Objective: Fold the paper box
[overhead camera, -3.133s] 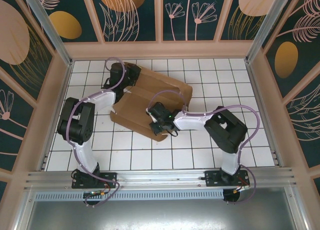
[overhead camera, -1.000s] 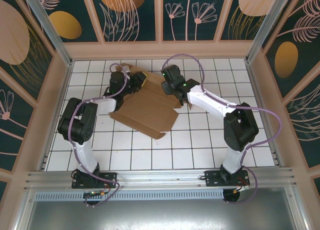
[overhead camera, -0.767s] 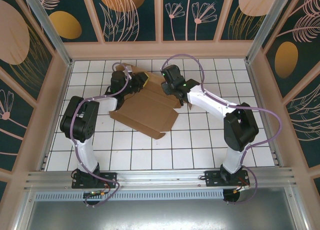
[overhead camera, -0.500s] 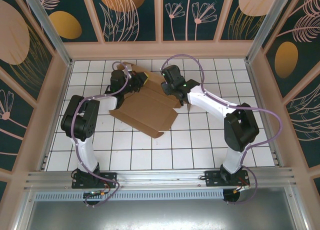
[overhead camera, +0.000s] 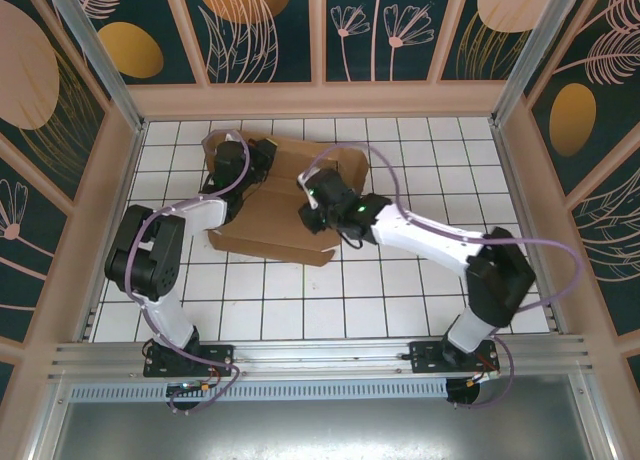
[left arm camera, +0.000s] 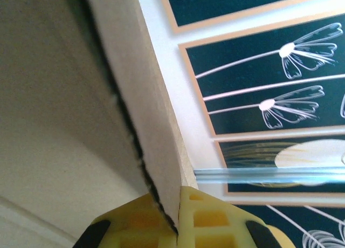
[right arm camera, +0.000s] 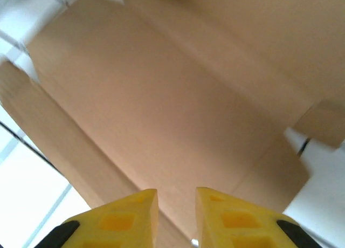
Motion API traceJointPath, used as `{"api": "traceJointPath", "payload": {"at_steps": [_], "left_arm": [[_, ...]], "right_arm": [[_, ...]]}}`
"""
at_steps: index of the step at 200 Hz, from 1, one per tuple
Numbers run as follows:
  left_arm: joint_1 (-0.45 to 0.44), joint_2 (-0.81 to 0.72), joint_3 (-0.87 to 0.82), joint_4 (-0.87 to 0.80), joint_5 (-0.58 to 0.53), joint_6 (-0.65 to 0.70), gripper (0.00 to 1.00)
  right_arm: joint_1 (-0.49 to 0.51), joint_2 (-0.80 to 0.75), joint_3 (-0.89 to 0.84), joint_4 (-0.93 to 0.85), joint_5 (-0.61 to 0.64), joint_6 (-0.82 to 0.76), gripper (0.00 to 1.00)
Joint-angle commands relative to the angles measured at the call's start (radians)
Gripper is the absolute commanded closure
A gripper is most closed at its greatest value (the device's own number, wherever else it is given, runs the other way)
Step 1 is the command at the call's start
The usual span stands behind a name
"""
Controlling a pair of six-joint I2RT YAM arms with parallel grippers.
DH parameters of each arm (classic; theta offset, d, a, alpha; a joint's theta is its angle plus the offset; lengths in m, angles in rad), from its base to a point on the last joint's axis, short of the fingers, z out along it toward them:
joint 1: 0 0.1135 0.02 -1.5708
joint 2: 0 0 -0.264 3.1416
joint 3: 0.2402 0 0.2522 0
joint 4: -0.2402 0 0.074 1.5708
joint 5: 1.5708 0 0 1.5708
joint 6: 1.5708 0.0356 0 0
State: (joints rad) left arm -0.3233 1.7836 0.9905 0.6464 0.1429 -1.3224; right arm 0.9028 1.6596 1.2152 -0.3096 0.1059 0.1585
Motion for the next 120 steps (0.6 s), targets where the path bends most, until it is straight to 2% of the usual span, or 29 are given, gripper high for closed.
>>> {"api": "traceJointPath", "payload": {"at_steps": [1, 34, 49, 76, 120], "left_arm": [[-0.022, -0.039, 0.001, -0.091, -0.117, -0.028, 1.0], [-0.03, -0.057, -0.012, -0.108, -0.123, -0.052, 1.0], [-0.036, -0.064, -0.055, -0.116, -0.135, -0.058, 1.0], [-0.052, -0.129, -0.098, -0.13, -0.161, -0.051, 1.0], [-0.063, -0.117, -0.133, -0.11, -0.155, -0.092, 1.0]], "right_arm": [[0.021, 0.125, -0.05, 0.011, -0.01, 0.06, 0.77], [0.029, 0.258, -0.037, -0.016, 0.066, 0.076, 0.83], [0.027, 0.303, -0.05, -0.049, 0.143, 0.065, 0.85], [0.0, 0.288, -0.127, -0.054, 0.176, 0.048, 0.86], [-0.057, 0.234, -0.205, -0.052, 0.168, 0.009, 0.86]]}}
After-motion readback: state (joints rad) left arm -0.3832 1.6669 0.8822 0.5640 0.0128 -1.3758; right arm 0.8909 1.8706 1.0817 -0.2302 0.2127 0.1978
